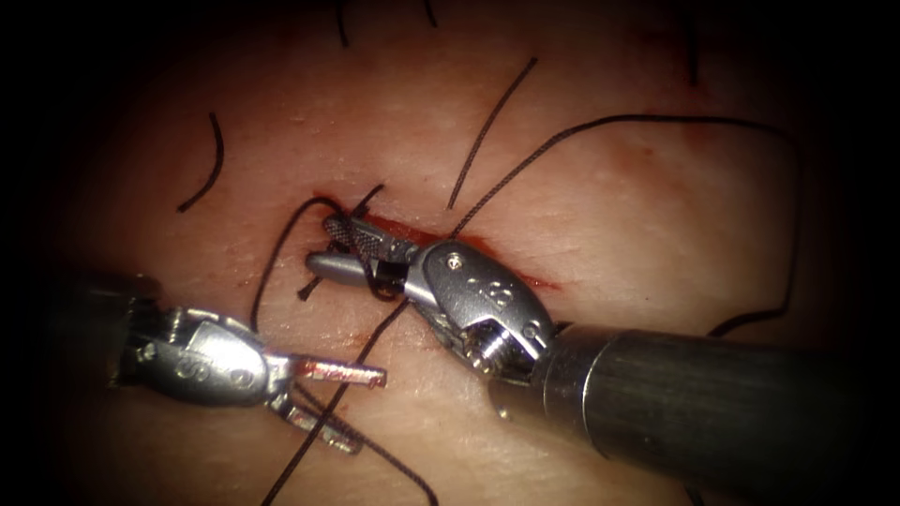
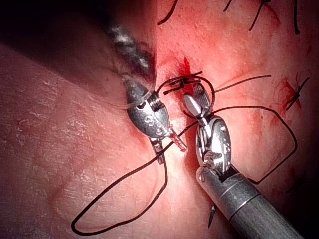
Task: Wound Closure
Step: Readjust and grab a longer section of the long end of the thread using the left gripper
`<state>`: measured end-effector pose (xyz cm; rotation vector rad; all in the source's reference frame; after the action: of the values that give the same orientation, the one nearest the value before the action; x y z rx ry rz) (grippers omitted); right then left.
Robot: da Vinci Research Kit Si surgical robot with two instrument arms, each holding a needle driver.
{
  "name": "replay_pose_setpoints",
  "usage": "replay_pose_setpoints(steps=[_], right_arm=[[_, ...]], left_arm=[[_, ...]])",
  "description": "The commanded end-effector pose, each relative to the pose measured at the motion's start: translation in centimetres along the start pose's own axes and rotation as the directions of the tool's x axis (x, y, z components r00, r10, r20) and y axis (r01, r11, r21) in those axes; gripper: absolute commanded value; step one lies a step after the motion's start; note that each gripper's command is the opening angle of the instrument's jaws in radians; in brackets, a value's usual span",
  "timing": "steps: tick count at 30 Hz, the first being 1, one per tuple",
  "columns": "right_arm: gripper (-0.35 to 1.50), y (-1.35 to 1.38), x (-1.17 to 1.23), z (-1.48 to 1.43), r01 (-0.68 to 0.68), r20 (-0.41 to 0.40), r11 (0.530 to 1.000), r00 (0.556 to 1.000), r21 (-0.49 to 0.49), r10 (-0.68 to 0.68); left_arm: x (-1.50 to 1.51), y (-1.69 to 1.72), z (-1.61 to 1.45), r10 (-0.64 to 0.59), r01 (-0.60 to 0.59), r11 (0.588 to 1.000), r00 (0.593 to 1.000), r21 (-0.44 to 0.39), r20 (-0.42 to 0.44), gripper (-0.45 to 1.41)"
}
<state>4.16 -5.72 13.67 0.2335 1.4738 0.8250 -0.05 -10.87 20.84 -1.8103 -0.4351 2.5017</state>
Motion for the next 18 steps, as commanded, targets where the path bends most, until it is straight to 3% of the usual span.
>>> replay_pose_setpoints(steps=[1, 5, 18], right_arm=[[0.26, -0.04, -0.06, 0.06, -0.002, 0.000, 1.000, 1.000, 0.008, 0.002], [0.22, -0.05, -0.03, 0.05, -0.004, 0.000, 1.000, 1.000, 0.008, 0.004], [0.15, -0.07, -0.02, 0.05, 0.001, 0.000, 1.000, 1.000, 0.024, -0.001]], left_arm=[[-0.04, 0.06, 0.14, -0.015, 0.014, 1.000, 0.999, 0.024, 0.036, 0.44], [-0.08, 0.03, 0.09, -0.024, 0.018, 0.997, 0.996, 0.075, 0.085, 0.27], [-0.15, 0.26, -0.23, -0.049, 0.015, 0.987, 0.977, 0.161, 0.208, 0.20]])
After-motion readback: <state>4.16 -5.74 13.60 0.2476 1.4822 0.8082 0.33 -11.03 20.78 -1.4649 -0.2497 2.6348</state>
